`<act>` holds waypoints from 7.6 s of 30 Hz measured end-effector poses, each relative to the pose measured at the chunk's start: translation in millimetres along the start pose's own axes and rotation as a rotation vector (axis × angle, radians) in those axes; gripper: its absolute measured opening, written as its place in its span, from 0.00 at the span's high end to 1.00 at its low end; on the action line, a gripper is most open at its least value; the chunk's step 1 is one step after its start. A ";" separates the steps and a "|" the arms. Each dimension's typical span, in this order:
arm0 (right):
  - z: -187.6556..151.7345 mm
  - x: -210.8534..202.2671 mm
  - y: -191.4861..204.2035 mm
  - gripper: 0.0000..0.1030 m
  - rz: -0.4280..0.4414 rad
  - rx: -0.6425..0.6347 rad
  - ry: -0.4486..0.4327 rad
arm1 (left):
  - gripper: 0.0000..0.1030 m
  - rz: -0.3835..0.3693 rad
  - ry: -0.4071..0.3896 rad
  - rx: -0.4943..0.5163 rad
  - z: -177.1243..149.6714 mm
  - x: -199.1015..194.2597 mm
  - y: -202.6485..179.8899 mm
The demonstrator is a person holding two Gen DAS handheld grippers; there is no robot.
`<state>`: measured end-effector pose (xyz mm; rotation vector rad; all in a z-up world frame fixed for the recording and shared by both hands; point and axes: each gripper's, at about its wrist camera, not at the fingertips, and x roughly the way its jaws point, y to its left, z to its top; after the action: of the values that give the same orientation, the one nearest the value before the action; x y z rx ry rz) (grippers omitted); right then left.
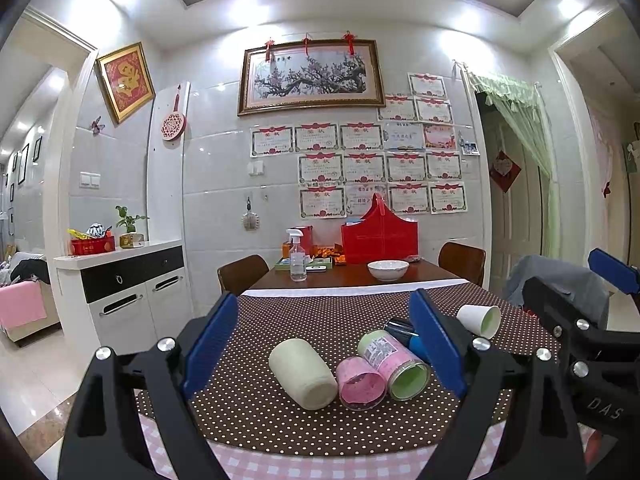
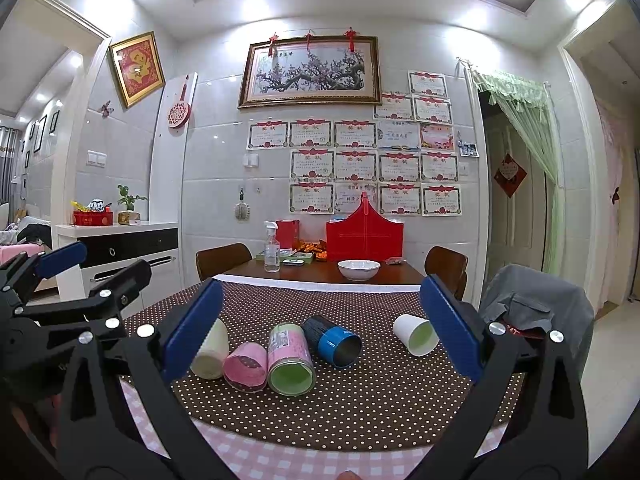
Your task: Flip cup upside down
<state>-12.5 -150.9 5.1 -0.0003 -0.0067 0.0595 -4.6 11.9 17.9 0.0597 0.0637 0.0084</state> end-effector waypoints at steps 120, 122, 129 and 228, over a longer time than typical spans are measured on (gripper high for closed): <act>-79.2 241.9 -276.0 0.06 -0.364 0.166 0.432 | 0.17 -0.310 1.047 -0.065 -82.0 435.5 -324.8; -81.3 240.9 -277.9 0.06 -0.365 0.177 0.435 | 0.17 -0.307 1.057 -0.068 -86.0 439.4 -328.1; -85.2 240.8 -278.3 0.06 -0.344 0.188 0.444 | 0.17 -0.341 1.088 -0.100 -98.0 449.9 -330.2; -61.8 128.2 -75.5 0.06 -0.015 0.142 0.651 | 0.28 -0.421 0.810 -0.213 -82.1 166.2 -31.2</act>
<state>120.4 -218.6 -55.8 0.1220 0.6487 0.0430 156.3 -12.7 -76.3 -0.1747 0.8831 -0.3835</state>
